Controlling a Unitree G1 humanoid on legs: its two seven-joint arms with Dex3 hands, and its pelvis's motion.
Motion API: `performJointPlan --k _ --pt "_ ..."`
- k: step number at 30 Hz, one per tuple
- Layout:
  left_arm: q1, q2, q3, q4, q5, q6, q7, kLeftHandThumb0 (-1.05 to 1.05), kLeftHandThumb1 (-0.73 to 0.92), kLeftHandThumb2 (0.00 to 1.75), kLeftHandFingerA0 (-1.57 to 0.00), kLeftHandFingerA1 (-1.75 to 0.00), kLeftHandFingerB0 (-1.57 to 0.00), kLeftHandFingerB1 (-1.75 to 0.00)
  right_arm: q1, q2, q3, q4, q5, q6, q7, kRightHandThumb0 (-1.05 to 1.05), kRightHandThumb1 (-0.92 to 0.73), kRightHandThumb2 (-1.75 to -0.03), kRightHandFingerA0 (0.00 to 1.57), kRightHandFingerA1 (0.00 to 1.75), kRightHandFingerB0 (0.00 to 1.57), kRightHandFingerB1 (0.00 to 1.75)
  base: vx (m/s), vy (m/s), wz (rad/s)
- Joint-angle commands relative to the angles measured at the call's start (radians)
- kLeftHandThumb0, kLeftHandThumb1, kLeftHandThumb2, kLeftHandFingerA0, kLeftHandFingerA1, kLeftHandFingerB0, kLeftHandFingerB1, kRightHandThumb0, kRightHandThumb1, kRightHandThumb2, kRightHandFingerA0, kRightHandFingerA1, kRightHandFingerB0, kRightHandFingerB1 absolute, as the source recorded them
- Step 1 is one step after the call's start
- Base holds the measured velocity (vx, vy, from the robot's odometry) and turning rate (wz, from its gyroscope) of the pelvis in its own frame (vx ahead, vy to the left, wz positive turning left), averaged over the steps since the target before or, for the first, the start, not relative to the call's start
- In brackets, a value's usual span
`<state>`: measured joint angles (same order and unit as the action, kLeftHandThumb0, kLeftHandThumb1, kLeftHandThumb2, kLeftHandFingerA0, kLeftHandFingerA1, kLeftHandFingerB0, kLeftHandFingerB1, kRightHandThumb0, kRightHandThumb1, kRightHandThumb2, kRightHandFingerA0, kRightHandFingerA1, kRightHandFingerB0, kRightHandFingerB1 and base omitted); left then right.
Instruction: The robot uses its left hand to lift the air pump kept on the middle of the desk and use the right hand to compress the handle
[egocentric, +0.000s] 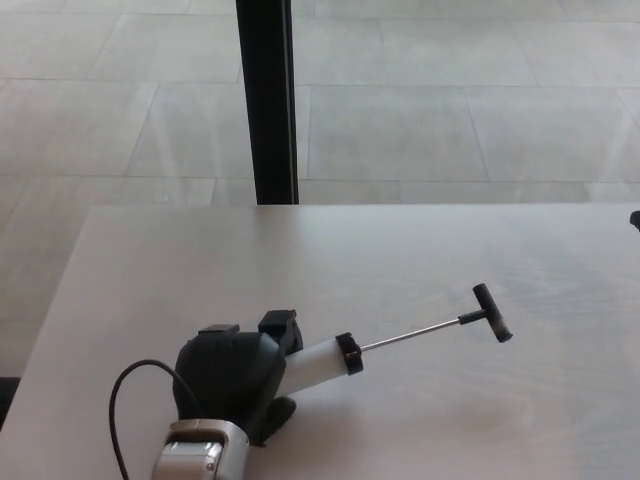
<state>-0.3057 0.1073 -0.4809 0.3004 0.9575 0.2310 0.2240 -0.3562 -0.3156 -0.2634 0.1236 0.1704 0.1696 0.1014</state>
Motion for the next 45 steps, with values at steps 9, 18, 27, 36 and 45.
performJointPlan --k 9,18,27,36,45 --pt "-0.091 0.119 0.035 -0.042 -0.093 -0.320 0.146 -0.05 0.57 1.12 -0.82 -1.75 -0.68 -1.57 -0.074 0.033 0.091 0.032 0.040 0.177 0.060 -1.01 -0.91 -1.29 0.00 0.09 0.05 0.07 0.00 0.000 0.00" --pt "-0.164 0.115 0.059 -0.013 -0.111 -0.337 0.146 -0.07 0.48 1.20 -0.92 -1.75 -0.71 -1.62 -0.080 0.074 0.147 0.019 0.025 0.228 0.058 -0.96 -0.92 -1.30 0.00 0.15 0.00 0.06 0.00 0.000 0.00" --pt "-0.182 0.122 0.090 0.029 -0.136 -0.368 0.152 -0.11 0.49 1.17 -0.91 -1.75 -0.74 -1.58 -0.064 0.115 0.207 -0.037 0.009 0.268 0.051 -0.96 -0.92 -1.30 0.00 0.16 0.00 0.08 0.00 0.000 0.00" --pt "-0.159 0.143 0.081 0.025 -0.124 -0.357 0.138 -0.15 0.52 1.10 -0.90 -1.75 -0.72 -1.56 -0.091 0.133 0.168 -0.090 0.029 0.323 0.021 -0.99 -0.92 -1.30 0.00 0.11 0.00 0.03 0.00 0.000 0.00" --pt "-0.161 0.151 0.056 0.039 -0.085 -0.366 0.188 -0.16 0.49 1.09 -0.90 -1.75 -0.75 -1.52 -0.111 0.127 0.187 -0.098 0.008 0.328 0.036 -0.96 -0.92 -1.30 0.00 0.13 0.00 0.09 0.00 0.000 0.00"
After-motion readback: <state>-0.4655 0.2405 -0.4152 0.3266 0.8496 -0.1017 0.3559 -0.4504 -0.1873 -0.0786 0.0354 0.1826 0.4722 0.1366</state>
